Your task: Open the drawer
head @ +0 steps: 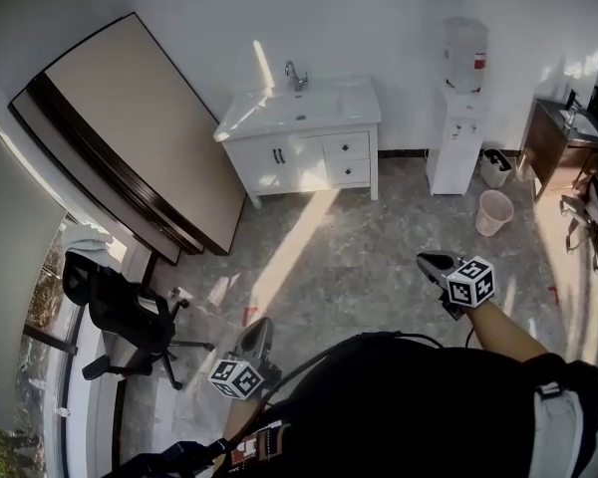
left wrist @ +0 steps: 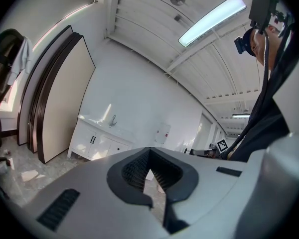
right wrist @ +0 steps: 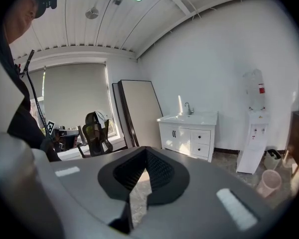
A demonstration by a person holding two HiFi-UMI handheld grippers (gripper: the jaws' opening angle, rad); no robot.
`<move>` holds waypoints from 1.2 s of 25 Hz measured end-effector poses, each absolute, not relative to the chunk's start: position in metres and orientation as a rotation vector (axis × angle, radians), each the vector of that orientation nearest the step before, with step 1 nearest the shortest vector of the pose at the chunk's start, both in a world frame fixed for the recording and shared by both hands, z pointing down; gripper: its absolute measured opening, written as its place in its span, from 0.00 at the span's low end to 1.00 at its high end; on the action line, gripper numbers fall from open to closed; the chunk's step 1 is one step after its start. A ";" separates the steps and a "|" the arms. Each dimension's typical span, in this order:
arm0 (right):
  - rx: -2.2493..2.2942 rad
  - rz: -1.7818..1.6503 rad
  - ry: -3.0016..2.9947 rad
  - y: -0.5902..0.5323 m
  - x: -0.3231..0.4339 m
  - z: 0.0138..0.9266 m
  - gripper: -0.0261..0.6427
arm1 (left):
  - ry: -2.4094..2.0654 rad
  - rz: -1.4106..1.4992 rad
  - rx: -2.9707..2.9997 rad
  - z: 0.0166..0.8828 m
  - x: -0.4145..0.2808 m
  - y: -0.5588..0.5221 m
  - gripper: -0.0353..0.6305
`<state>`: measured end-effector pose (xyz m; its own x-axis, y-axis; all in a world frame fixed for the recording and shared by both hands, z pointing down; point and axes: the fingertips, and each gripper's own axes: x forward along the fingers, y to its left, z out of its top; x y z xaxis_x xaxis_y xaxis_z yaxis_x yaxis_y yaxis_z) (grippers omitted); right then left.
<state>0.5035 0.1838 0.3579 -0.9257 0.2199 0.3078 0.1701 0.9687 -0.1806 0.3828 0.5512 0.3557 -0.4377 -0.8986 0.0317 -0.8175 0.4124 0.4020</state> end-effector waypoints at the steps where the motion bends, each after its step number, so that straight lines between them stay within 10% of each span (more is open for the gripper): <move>1: -0.295 0.212 -2.782 0.187 0.495 0.359 0.04 | -2.429 -0.489 1.499 0.356 0.376 0.553 0.04; 30: -0.513 0.213 -2.748 -0.064 0.274 0.368 0.04 | -2.561 -0.524 1.331 0.339 0.211 0.308 0.04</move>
